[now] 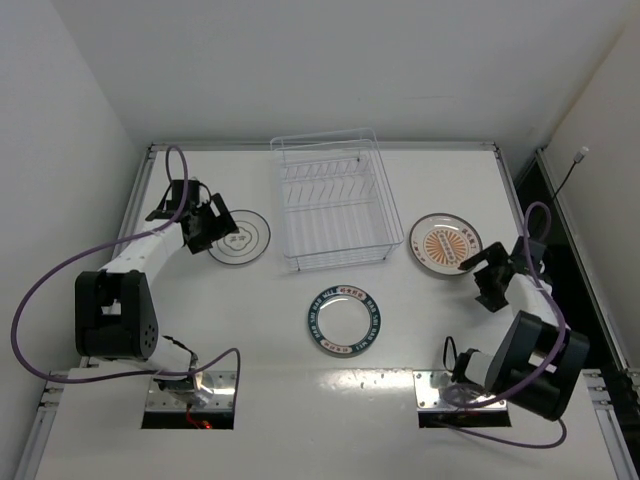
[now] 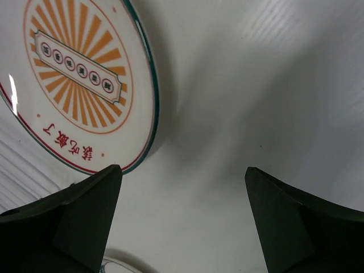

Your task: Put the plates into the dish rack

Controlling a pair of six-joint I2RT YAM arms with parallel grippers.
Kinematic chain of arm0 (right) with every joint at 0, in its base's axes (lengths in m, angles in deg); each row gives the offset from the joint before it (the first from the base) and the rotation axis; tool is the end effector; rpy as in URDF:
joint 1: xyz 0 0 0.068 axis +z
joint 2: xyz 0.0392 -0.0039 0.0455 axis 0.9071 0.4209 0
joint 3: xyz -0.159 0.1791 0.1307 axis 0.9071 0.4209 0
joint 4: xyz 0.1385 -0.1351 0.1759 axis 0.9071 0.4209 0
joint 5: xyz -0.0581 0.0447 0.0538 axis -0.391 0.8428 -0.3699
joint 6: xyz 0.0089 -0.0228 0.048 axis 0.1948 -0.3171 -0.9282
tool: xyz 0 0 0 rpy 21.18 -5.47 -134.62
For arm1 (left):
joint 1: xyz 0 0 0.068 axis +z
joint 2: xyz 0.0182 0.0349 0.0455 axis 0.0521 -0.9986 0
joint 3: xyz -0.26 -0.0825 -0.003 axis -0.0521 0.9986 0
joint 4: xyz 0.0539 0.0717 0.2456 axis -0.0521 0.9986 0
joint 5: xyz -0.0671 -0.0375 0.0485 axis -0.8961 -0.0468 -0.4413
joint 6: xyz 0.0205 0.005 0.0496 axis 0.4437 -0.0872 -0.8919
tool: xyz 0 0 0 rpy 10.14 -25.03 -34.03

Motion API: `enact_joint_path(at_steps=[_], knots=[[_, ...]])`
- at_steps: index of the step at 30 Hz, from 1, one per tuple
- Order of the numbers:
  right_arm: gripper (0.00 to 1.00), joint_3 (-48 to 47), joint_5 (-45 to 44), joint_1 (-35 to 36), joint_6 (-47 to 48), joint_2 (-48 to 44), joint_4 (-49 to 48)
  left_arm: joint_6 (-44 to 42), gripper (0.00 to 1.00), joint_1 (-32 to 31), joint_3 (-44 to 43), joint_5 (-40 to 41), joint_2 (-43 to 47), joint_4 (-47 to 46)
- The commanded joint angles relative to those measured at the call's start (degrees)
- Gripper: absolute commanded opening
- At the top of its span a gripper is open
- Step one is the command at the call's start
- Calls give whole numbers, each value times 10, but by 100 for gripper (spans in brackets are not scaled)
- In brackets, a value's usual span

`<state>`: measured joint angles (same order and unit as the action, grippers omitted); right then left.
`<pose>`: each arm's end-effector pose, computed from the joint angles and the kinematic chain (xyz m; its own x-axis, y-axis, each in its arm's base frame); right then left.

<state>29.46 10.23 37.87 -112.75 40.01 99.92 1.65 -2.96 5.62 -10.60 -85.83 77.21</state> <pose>0.1933 -0.0942 0.1611 -0.2729 0.9117 -0.3071 0.8010 0.3922 0.4524 0.3085 -0.0026 0.2260 -0.6759 -0.5714 -0.4654 -0.4174 0.8173 -0.3973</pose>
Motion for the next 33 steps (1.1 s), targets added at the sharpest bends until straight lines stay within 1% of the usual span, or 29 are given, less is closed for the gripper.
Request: enact_joint_path(at_steps=[1,3,4,7,8,9,10,12,13,16,17,19,20,21,25,26,28,30,31,32,33], knots=[[87,26,93,-25,-38,16,-72,-4,76,2,1,-4,13,-12],[87,32,105,-38,-38,37,-81,-4,76,2,1,-9,13,-12],[87,32,113,-38,-38,63,-91,-4,76,2,1,-9,13,-12],[79,27,142,-43,-38,112,-126,-4,76,2,1,-4,13,-12],[72,27,150,-43,-38,146,-135,-4,76,2,1,-4,13,-12],[68,22,159,-43,-38,162,-145,-4,76,2,1,-4,13,-12],[62,22,182,-43,-47,177,-176,-4,76,2,1,-4,13,-12],[57,22,214,-43,-81,215,-222,-4,76,2,1,-4,13,-12],[46,27,220,-36,-88,234,-234,-4,76,2,1,1,13,-12],[26,27,234,-36,-88,241,-251,-9,76,2,1,8,8,-7],[15,27,234,-36,-88,241,-251,-9,76,2,1,8,8,-7],[7,27,228,-31,-88,241,-251,-9,76,2,1,8,8,-7],[2,27,228,-31,-82,241,-251,-9,76,2,1,14,8,-7],[0,27,228,-31,-82,241,-251,-9,76,2,1,14,8,-7],[0,38,240,-31,-75,198,-245,-9,76,2,1,14,8,-7],[0,45,240,-31,-75,182,-240,-9,76,2,1,14,8,-7],[0,46,240,-19,-75,114,-225,-9,76,2,1,14,8,-7],[0,39,202,-12,-75,56,-186,-9,76,2,1,20,8,-7],[0,19,185,-4,-75,-1,-168,-9,76,2,1,25,8,-7],[0,3,142,3,-66,-27,-147,-9,76,2,1,25,8,-7],[0,-31,122,10,-66,-46,-113,-9,76,2,1,25,8,-7]])
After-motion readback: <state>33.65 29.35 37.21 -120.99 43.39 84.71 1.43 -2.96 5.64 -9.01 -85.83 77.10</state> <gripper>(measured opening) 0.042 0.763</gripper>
